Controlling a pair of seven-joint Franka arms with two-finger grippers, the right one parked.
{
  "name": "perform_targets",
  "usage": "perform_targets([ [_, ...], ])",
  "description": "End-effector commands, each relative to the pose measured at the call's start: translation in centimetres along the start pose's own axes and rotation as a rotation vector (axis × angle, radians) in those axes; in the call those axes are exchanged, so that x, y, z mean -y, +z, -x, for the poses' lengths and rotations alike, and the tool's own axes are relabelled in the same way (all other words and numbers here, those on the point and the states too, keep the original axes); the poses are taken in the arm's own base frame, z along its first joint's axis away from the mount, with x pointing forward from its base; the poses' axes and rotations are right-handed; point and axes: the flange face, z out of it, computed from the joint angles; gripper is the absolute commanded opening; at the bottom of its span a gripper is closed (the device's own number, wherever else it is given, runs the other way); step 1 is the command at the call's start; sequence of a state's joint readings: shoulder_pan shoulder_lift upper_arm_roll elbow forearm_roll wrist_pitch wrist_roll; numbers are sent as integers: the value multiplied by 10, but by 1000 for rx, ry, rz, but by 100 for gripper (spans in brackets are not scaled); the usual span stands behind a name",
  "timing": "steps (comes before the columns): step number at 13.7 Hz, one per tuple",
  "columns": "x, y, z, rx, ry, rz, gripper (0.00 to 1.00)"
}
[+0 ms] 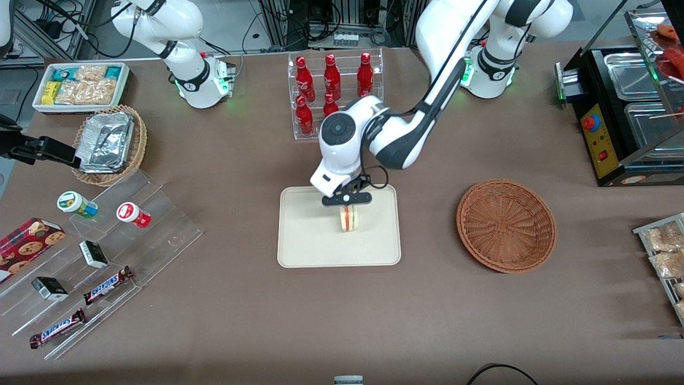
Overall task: Place sandwich from basket to tray
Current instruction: 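Lift the sandwich and carry it over the cream tray, then lower the sandwich onto the tray and open the left gripper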
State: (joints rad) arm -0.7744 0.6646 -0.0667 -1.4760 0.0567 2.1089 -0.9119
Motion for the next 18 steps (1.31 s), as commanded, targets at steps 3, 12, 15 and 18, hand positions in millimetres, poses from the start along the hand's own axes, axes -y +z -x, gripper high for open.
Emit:
perform_targets([
  [3, -17, 17, -7, -65, 29, 13, 0],
  [12, -18, 27, -13, -113, 62, 10, 99],
  [15, -8, -14, -15, -99, 34, -1, 99],
  [18, 39, -100, -22, -64, -100, -24, 99],
])
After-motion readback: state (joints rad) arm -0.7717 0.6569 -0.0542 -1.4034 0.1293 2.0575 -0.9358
